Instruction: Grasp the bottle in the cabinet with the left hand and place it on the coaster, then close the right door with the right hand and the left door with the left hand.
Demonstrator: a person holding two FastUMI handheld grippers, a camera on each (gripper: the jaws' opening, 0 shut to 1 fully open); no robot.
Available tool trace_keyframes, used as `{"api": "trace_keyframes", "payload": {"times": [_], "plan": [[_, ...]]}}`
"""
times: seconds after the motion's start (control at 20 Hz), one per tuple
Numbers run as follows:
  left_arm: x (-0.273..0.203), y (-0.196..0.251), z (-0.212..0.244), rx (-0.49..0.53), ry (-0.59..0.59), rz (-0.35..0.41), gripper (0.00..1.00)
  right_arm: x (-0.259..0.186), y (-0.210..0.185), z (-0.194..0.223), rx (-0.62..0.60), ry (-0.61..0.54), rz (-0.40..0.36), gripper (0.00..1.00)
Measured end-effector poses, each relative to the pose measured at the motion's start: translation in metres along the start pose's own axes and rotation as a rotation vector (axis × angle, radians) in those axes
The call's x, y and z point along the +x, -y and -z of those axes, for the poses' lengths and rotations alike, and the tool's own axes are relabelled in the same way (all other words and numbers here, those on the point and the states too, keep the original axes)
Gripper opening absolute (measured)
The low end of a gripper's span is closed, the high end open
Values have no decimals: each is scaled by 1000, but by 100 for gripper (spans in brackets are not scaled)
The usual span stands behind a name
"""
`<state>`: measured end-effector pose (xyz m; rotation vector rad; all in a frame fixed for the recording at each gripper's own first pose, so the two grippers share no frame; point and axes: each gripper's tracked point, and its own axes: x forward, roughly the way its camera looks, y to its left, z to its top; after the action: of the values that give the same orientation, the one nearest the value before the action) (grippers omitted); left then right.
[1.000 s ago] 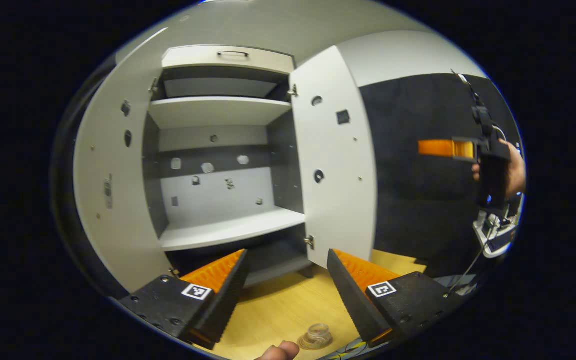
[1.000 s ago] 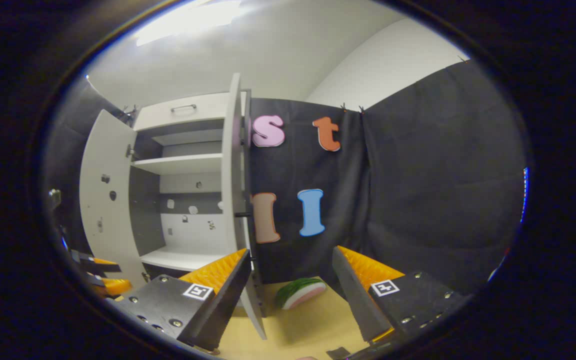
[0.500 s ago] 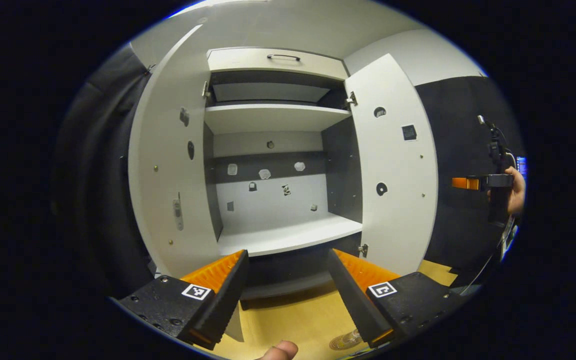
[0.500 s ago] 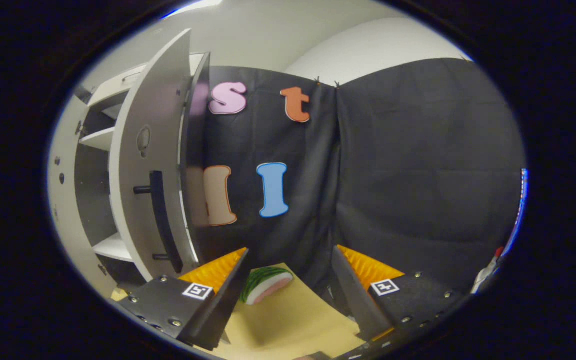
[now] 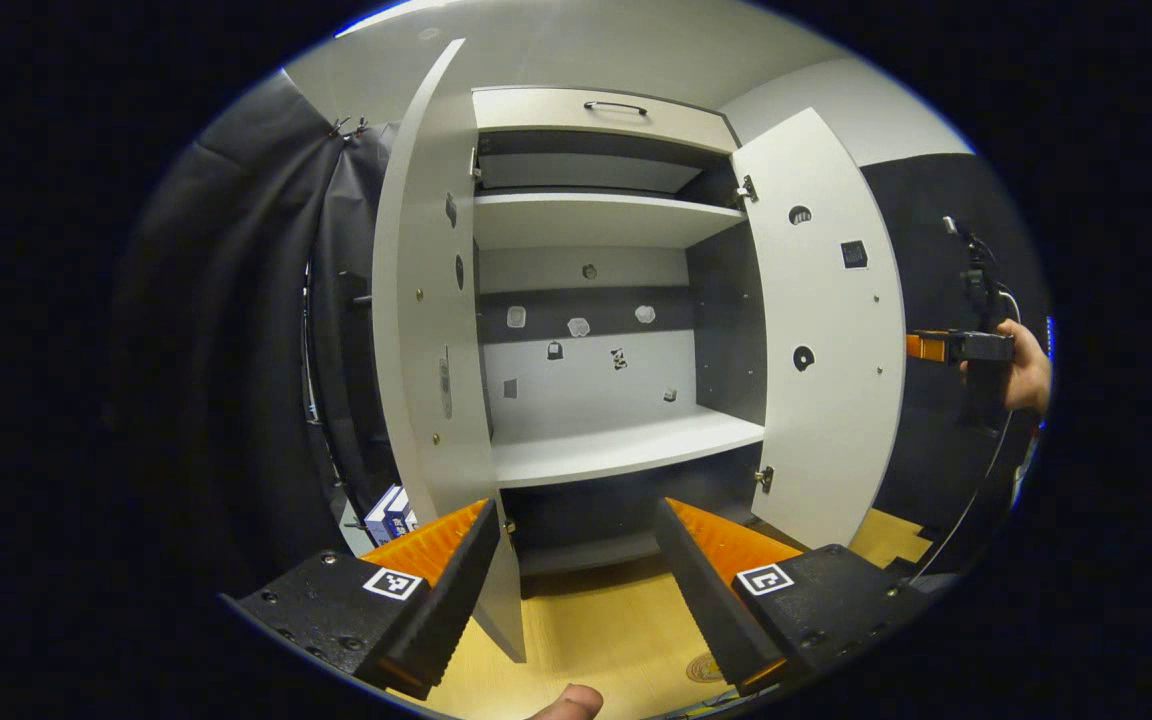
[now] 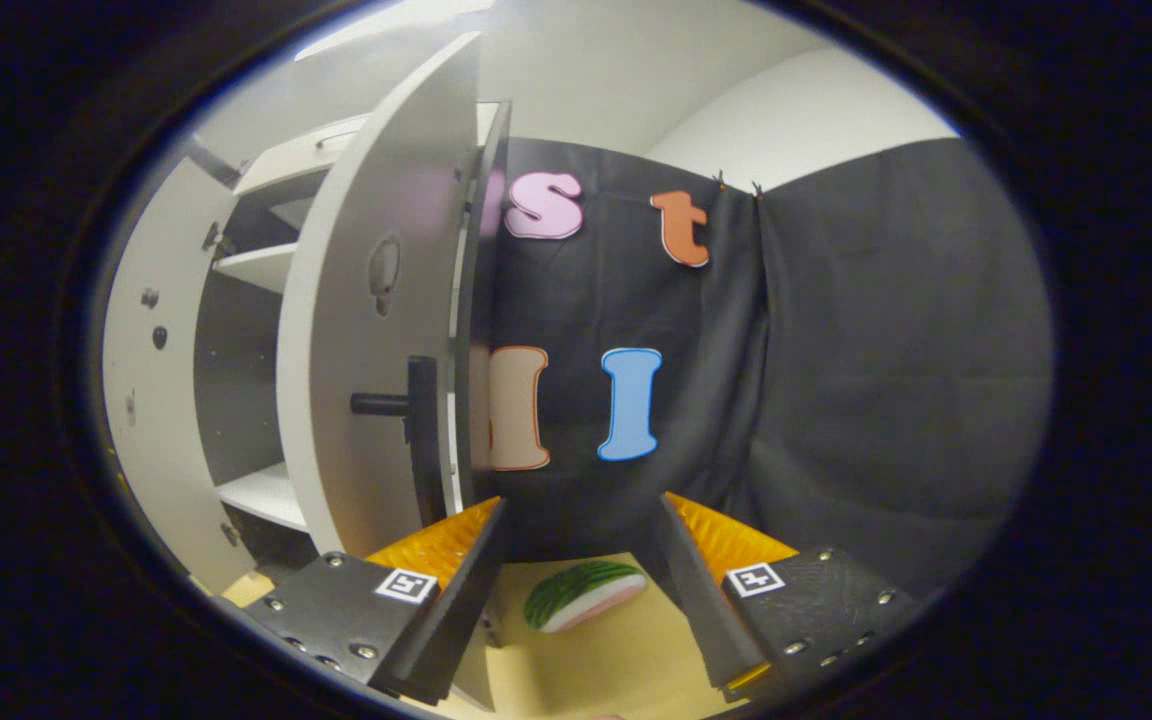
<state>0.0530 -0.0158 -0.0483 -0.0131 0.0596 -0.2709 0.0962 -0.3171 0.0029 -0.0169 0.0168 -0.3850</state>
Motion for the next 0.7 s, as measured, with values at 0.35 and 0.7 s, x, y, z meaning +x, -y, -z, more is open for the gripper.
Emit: {"api": "trace_keyframes", "payload": {"times": [0.35, 0.7], "plan": [[-18, -10, 6, -36, -15, -21, 98, -8, -42, 3, 22, -17, -114, 89], [-20, -22, 11, -8, -18, -22, 98, -13, -95, 2, 16, -24, -229, 89]]}}
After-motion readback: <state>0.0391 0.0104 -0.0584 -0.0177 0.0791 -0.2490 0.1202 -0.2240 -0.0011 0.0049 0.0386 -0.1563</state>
